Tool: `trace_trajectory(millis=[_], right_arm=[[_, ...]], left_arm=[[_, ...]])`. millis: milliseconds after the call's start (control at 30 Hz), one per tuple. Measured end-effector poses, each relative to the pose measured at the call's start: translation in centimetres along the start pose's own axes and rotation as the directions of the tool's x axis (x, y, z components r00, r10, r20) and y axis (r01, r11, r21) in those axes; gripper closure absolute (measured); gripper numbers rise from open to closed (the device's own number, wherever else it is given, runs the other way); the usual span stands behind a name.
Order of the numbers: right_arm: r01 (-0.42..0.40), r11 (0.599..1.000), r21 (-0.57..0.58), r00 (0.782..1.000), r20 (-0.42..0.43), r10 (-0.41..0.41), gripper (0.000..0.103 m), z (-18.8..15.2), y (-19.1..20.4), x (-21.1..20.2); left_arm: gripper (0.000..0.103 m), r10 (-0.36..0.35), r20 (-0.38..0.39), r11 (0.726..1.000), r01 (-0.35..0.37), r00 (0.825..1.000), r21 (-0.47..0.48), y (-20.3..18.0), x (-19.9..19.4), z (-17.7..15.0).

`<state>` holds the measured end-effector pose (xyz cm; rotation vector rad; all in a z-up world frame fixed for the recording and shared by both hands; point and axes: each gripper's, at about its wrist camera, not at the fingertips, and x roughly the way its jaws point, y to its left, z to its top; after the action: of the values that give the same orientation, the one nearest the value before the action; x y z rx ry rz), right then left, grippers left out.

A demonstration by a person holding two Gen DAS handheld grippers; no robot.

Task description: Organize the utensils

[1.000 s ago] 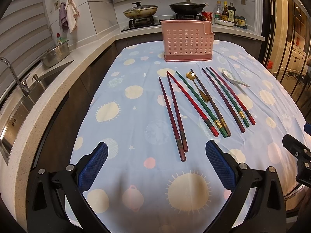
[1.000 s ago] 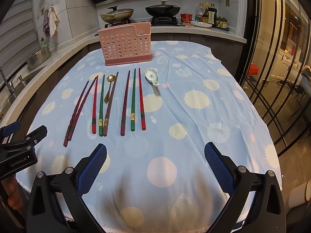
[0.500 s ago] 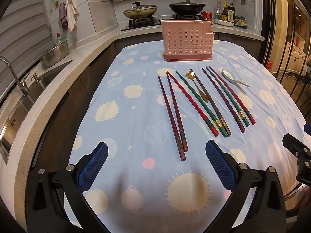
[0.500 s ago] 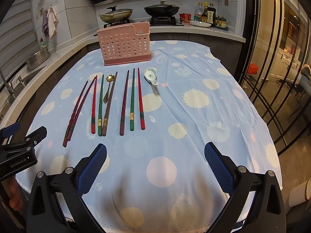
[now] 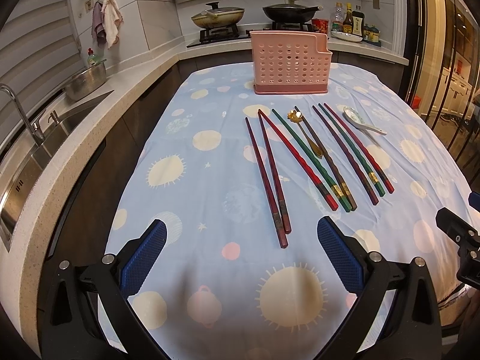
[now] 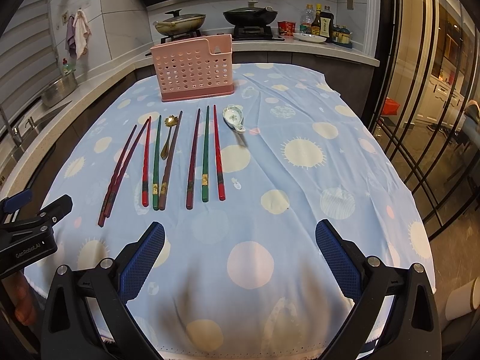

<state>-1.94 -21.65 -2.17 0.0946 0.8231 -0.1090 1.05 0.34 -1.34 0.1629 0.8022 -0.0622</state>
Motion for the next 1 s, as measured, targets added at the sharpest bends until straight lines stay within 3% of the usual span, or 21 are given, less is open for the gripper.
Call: trace_trajectory(millis=[1000], right_arm=[[0.002, 1.0, 0.0, 1.0, -0.003, -0.002, 0.007, -0.01, -0.02, 0.04]], left_arm=[[0.007, -0.017, -0.017, 1.0, 0.017, 1.0, 0.011, -0.1, 0.51, -0.07]])
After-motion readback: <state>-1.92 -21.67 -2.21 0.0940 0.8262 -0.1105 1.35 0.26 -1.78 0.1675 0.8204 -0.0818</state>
